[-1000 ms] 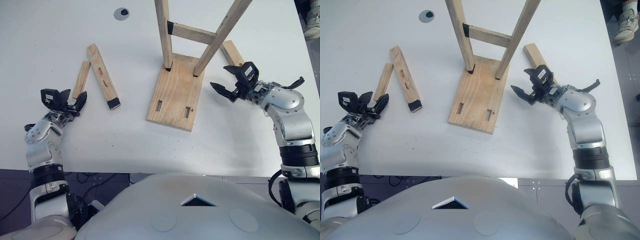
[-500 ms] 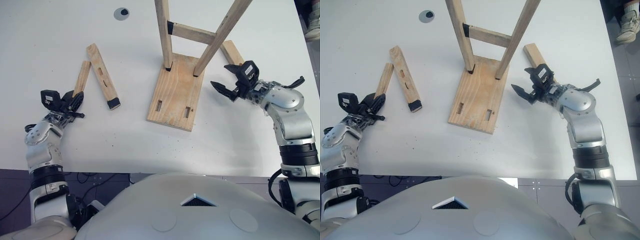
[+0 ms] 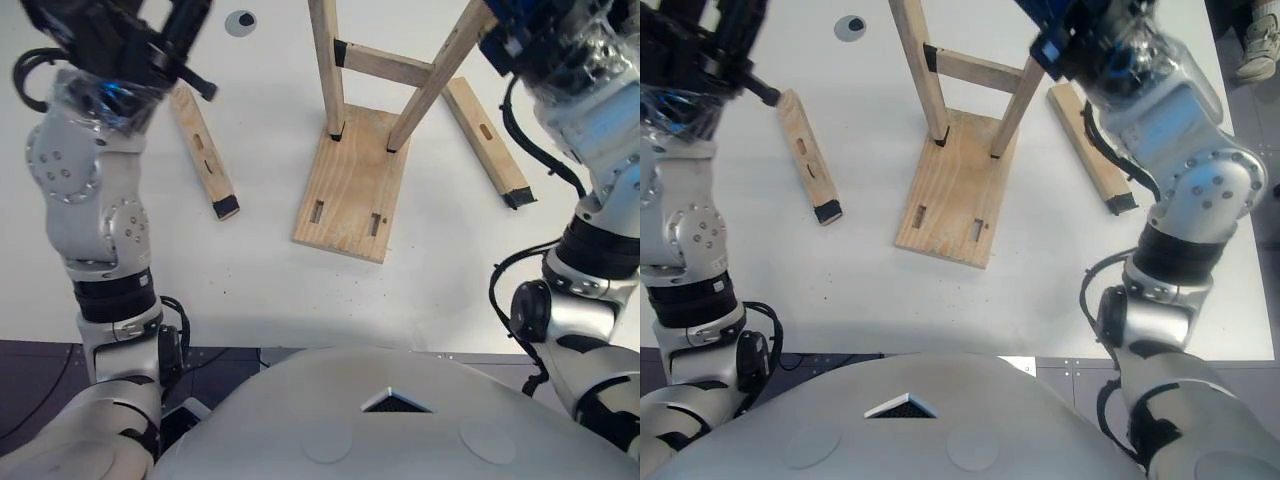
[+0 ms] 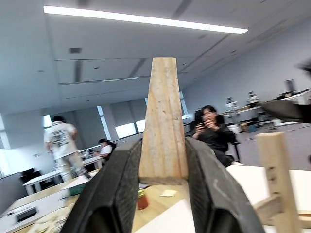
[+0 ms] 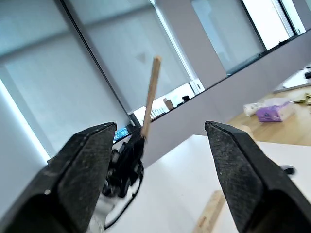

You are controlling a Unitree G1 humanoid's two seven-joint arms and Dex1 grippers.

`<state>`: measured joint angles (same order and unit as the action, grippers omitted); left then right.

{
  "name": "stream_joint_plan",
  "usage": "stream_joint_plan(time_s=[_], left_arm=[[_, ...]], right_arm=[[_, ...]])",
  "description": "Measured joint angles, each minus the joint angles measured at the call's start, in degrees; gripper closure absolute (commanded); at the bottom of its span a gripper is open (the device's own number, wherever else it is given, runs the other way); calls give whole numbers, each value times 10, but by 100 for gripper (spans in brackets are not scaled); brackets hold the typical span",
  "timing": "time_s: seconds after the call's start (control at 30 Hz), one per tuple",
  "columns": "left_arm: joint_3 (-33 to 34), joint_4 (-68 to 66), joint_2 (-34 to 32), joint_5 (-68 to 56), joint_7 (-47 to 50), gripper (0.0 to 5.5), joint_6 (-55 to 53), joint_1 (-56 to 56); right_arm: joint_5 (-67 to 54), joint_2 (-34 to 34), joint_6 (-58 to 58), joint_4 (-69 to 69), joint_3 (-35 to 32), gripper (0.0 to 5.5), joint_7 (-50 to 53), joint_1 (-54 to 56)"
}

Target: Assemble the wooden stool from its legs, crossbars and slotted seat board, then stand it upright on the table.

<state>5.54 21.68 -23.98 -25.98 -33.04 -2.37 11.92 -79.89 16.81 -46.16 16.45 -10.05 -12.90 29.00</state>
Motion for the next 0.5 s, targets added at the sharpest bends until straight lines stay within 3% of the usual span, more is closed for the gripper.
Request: stream_joint_plan(time_s=[0.2,0.5], left_arm=[[-58,33,18,6,-10,424,-4,-13],[-76,36,25,23,-13,424,7,-39]], right_arm=[[-34,-33,-8,-9,23,215,69,28],[-63,-52,-6,-26,21,361,94,52]])
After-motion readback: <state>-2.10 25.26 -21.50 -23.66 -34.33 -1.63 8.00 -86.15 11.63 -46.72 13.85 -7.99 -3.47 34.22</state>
